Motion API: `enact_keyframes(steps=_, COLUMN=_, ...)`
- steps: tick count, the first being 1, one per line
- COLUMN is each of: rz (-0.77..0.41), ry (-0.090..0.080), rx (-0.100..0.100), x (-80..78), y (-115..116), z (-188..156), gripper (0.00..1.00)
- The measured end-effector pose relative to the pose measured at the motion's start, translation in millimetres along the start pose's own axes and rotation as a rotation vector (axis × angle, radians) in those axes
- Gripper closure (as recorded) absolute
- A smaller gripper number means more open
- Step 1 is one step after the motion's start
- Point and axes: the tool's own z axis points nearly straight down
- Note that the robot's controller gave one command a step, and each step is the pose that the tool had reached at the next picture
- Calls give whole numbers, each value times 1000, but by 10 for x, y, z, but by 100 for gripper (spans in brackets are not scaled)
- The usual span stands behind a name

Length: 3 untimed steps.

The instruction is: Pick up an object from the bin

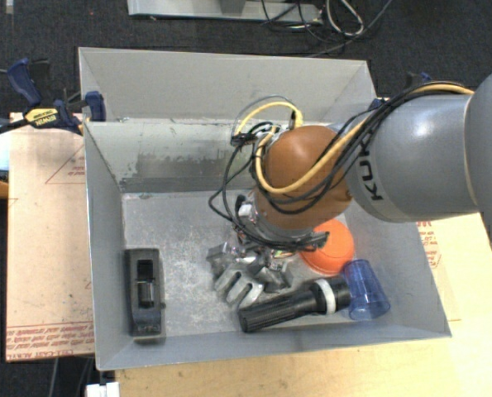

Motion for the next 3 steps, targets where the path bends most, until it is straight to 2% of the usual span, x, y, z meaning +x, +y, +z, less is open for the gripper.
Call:
enact_keyframes(steps=1, rz=533, ry=6, rx=2, x=671, y=-225, z=41, gripper=100)
enact_keyframes(steps=2, rz=532, ry=6, rx=2, x=671, y=-224, z=39, gripper=100)
enact_keyframes(steps=3, rz=533, ry=7, rx=0, x=667, y=-216, z=-107, gripper=100)
